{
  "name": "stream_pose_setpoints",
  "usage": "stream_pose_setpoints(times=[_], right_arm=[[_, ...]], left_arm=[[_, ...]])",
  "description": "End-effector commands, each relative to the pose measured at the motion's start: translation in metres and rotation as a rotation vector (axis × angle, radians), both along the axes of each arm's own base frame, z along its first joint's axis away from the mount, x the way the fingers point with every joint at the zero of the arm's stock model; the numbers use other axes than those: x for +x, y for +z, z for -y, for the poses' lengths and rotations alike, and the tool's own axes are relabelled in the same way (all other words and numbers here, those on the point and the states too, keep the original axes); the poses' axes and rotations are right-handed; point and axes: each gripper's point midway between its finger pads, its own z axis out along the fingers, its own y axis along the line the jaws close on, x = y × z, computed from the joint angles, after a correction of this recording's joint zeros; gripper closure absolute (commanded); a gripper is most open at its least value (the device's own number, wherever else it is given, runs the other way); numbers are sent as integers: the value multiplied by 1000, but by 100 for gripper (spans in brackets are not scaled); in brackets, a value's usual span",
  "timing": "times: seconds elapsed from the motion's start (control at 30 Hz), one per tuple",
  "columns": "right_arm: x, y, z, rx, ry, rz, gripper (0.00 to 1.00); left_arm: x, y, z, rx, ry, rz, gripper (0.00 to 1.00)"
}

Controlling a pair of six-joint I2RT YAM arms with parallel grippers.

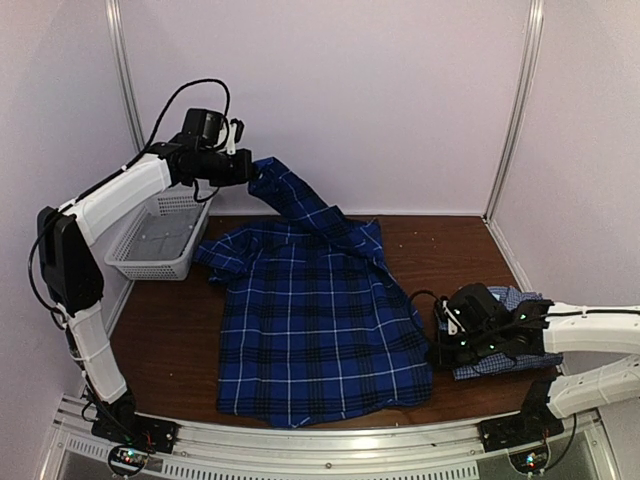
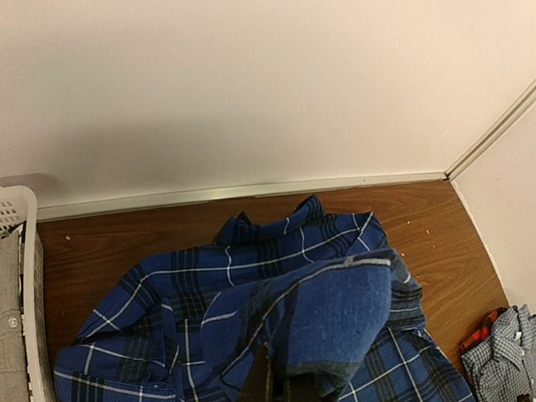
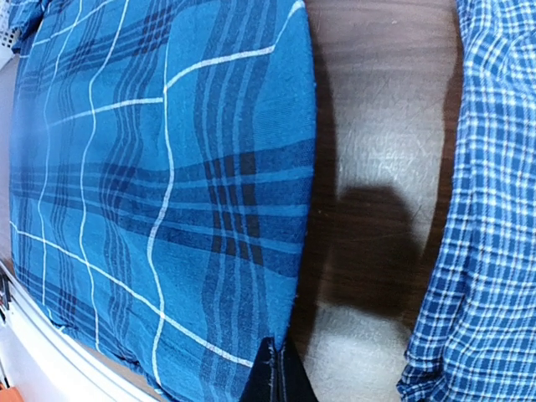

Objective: Fold and stack the long sleeve shirts
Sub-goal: Pick up the flattened shirt from the center of the board.

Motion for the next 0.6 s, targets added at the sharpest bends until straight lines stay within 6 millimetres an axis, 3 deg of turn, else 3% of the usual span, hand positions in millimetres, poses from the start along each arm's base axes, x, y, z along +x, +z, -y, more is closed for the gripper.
stream_pose_setpoints(times=[0.0,0.17,0.43,0.57], right_arm=[[-10,3,-17,9,78,-30,100],[-16,14,-56,53,143,-24,100],[-17,33,-125,39,287,3,100],[-14,35,-144,30,325,3,100]], left_arm=[[13,22,5,-47,-16,73,100],[16,29,-2,-25,1,101,100],[31,40,-31,-26,28,134,100],[33,42,-38,-15,22,144,100]])
